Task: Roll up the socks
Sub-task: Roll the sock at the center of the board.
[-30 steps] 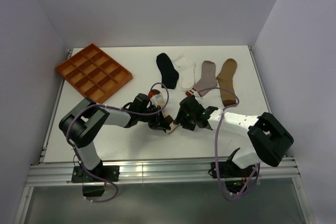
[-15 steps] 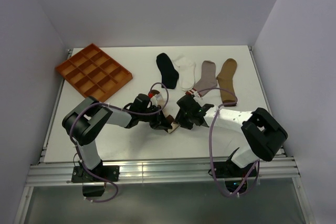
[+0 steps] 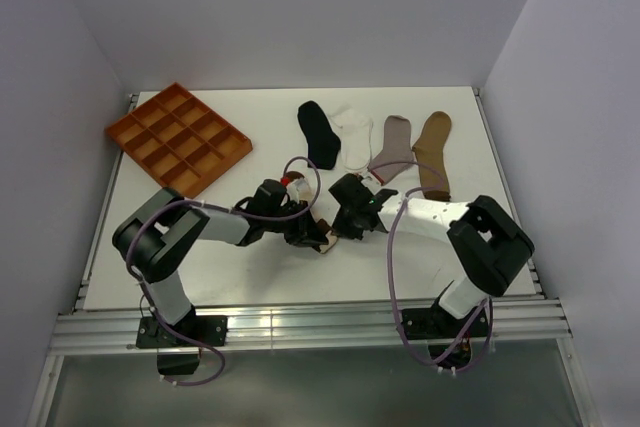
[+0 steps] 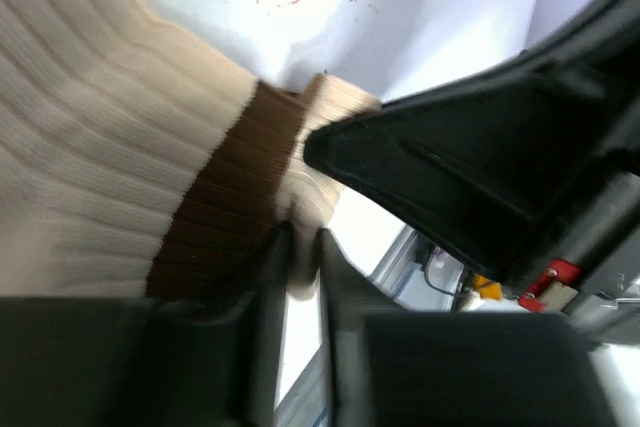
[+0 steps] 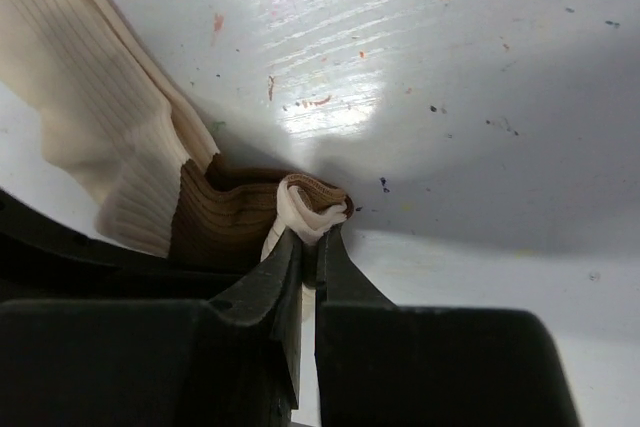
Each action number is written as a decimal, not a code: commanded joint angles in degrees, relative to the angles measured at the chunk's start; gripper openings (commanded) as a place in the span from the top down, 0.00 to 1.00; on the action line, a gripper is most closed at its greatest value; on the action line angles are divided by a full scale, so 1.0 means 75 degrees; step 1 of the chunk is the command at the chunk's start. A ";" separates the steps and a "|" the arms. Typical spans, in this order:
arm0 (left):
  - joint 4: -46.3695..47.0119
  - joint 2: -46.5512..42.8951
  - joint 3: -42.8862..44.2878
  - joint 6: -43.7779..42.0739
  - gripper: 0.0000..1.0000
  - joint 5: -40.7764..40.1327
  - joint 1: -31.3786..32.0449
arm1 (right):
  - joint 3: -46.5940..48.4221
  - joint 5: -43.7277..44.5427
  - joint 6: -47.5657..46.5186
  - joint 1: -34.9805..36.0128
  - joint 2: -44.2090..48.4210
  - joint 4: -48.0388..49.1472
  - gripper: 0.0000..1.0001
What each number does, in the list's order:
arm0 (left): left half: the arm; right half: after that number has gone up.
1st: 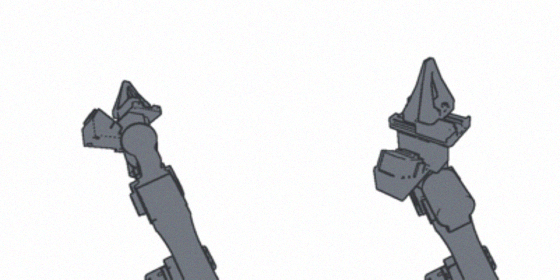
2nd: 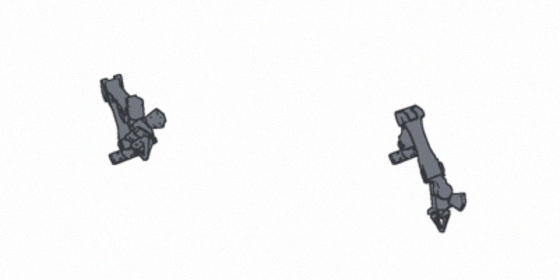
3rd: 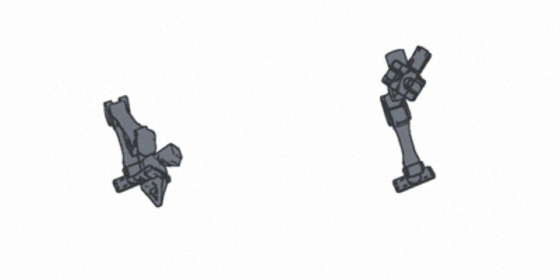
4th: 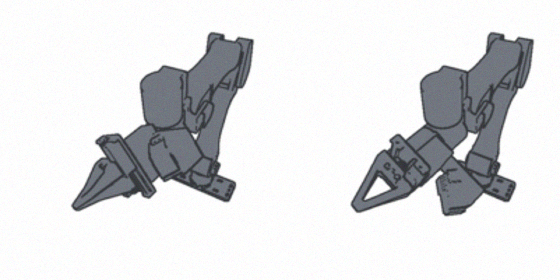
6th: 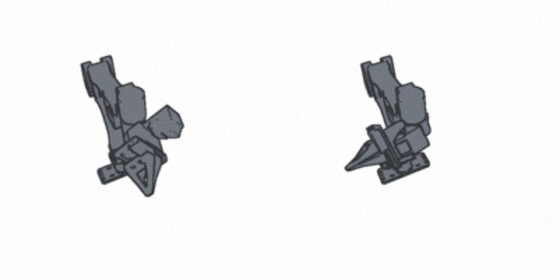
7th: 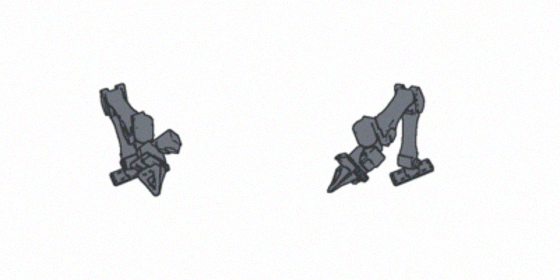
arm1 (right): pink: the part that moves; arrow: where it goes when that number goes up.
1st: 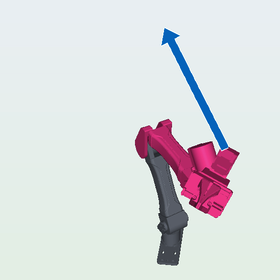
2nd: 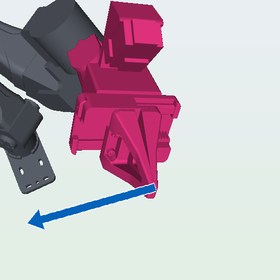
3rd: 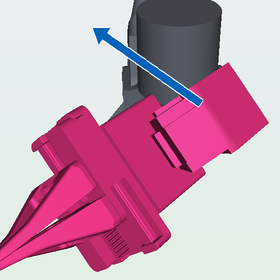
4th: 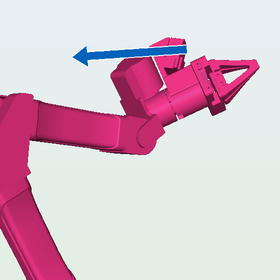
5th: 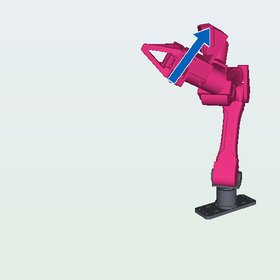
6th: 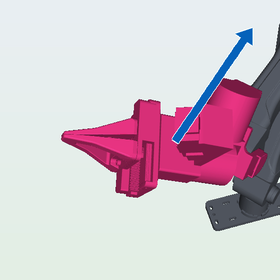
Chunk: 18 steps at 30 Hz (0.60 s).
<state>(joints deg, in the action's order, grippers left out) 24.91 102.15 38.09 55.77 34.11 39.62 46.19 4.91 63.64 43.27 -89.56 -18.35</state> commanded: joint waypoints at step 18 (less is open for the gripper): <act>-0.1118 -0.2429 -0.0169 -0.3920 0.49 -0.7114 0.2932 | 0.1223 -0.0197 -0.0950 0.0044 -0.1031 -0.1362 1.00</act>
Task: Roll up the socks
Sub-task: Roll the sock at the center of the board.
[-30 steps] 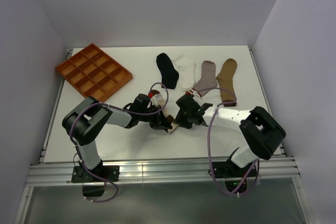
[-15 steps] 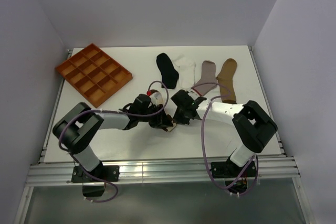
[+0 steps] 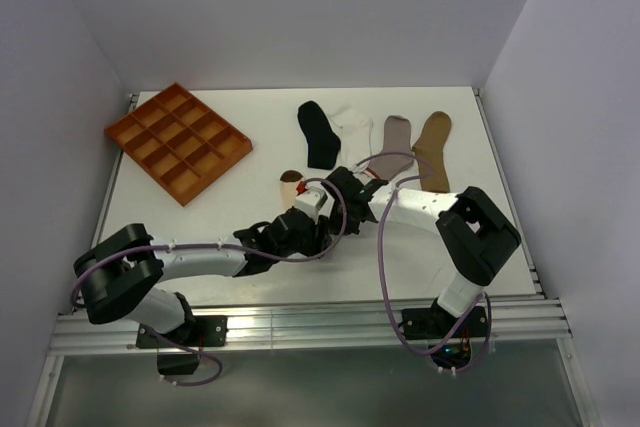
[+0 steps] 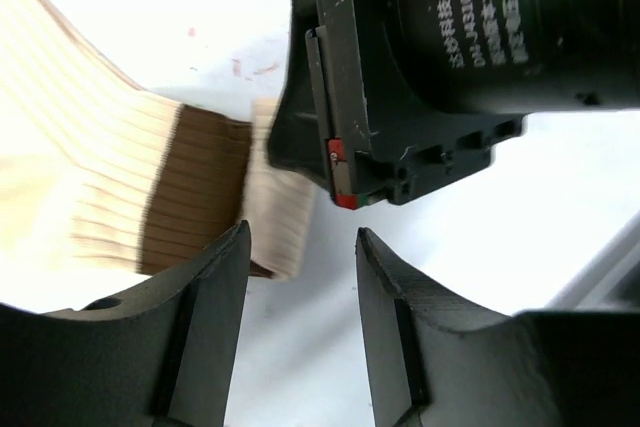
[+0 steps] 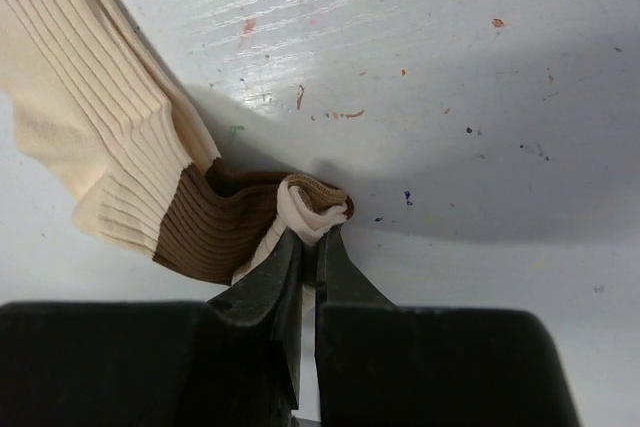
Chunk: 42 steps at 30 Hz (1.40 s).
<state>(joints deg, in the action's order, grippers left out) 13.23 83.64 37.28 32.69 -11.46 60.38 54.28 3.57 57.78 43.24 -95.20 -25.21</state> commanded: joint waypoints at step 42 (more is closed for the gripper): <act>-0.0300 0.2091 0.1615 -0.0691 1.00 0.0049 0.0599 | 0.0028 -0.0172 -0.0485 -0.0703 0.0236 -0.0330 0.93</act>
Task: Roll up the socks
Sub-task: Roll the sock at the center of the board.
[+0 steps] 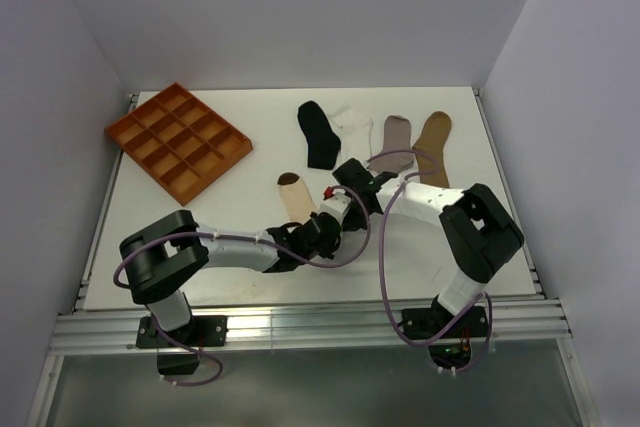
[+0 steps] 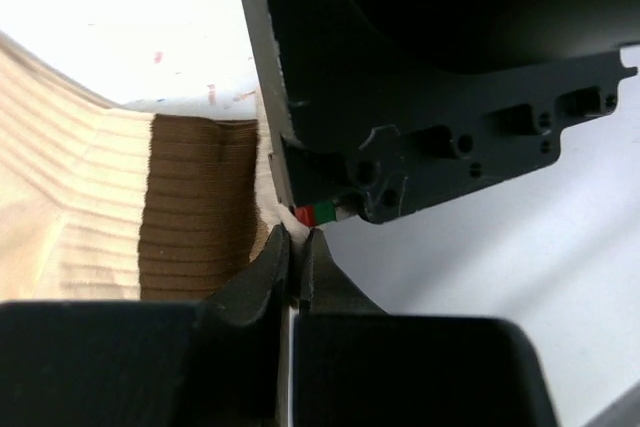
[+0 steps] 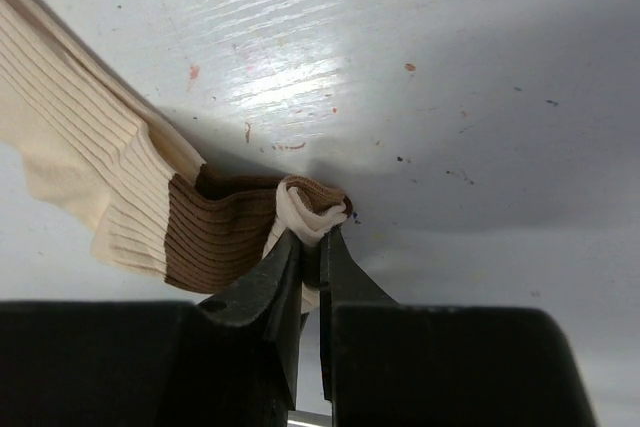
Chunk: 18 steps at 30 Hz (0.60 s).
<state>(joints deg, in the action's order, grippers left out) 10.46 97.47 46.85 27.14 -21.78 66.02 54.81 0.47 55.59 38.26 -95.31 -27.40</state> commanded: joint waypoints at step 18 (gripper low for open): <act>0.1591 0.0586 -0.0656 0.3023 1.00 0.3794 -0.1864 | -0.0064 0.0499 -0.0312 -0.0344 0.0941 0.0196 0.56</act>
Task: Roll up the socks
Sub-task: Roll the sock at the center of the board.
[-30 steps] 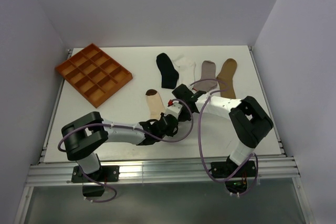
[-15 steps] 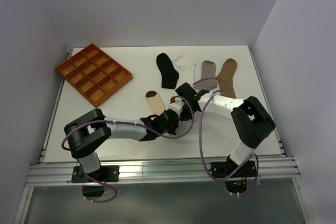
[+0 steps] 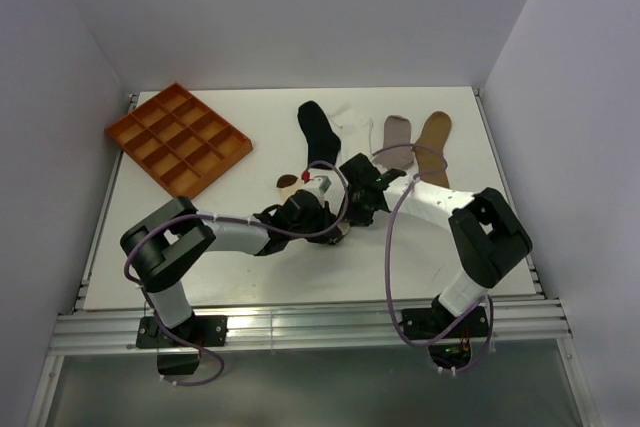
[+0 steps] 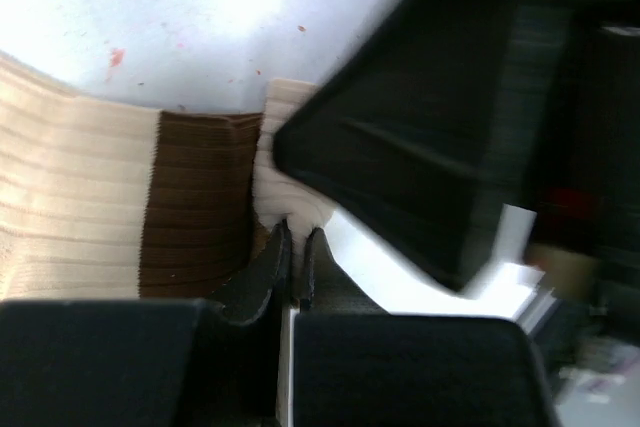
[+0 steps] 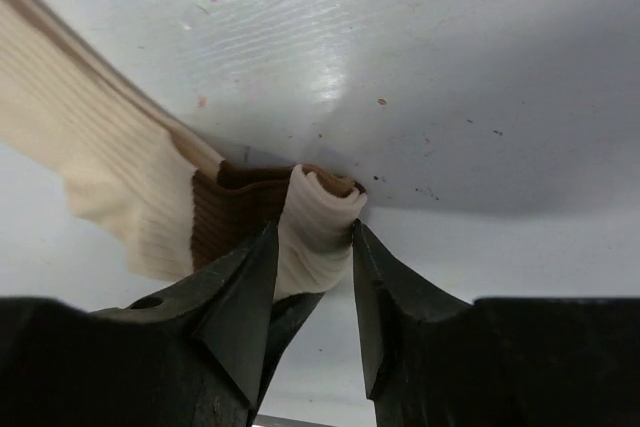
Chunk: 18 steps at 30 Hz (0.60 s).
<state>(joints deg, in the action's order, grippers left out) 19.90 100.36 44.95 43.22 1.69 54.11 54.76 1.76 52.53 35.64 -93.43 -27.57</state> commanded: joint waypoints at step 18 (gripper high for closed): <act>0.2560 0.0517 -0.2290 0.3423 1.00 0.1625 -0.1507 | -0.0903 0.0480 0.1034 0.0264 0.1172 0.1016 0.58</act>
<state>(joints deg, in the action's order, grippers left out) 42.17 101.80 30.55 66.72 13.67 43.70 48.23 4.64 58.19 36.77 -83.83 -22.06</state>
